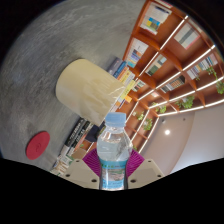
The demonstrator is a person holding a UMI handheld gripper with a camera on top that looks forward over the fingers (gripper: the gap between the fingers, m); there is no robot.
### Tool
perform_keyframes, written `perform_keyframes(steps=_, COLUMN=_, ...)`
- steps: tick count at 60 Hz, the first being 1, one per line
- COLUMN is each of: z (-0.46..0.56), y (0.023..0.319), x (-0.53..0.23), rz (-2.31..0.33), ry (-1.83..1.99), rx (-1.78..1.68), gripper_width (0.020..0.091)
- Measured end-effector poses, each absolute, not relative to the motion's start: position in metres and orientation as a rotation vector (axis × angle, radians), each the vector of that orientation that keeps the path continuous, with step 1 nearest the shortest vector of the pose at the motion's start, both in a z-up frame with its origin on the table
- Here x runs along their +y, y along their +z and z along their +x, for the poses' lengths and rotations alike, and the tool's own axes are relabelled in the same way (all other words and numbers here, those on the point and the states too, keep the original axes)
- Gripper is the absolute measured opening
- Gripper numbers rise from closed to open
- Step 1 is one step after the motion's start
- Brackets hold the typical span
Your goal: Pour water
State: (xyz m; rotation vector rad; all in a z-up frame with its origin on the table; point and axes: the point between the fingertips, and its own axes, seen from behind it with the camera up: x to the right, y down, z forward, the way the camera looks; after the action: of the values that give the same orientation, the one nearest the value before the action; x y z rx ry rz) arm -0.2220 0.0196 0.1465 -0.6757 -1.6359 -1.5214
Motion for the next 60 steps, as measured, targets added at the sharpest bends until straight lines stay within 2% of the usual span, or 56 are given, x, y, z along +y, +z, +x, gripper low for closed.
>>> perform_keyframes(steps=8, z=-0.211, y=0.155, x=0.016, rz=-0.906, ry=-1.307, rx=-1.473, gripper_width=0.0276)
perform_keyframes(steps=18, z=-0.185, y=0.161, x=0.012, rz=-1.325, ry=-0.799, rx=-1.08, gripper_width=0.0296)
perform_keyframes(steps=27, z=-0.168, y=0.135, x=0.005, rz=-1.649, ry=-0.229, rx=-0.669, gripper_width=0.0295)
perform_keyframes(steps=29, z=-0.183, y=0.119, x=0.001, rz=-1.696, ry=-0.124, rx=-0.58, gripper_width=0.0295)
perform_keyframes(steps=40, z=-0.153, y=0.101, x=0.002, rz=-1.755, ry=0.221, rx=-0.327, gripper_width=0.0296)
perform_keyframes(steps=52, z=-0.153, y=0.08, x=0.006, rz=-1.737, ry=0.253, rx=-0.317, gripper_width=0.0295)
perform_keyframes(steps=53, z=-0.152, y=0.075, x=0.005, rz=-1.75, ry=0.252, rx=-0.322, gripper_width=0.0323)
perform_keyframes(steps=60, z=-0.152, y=0.076, x=0.005, rz=-1.705, ry=0.216, rx=-0.34, gripper_width=0.0311)
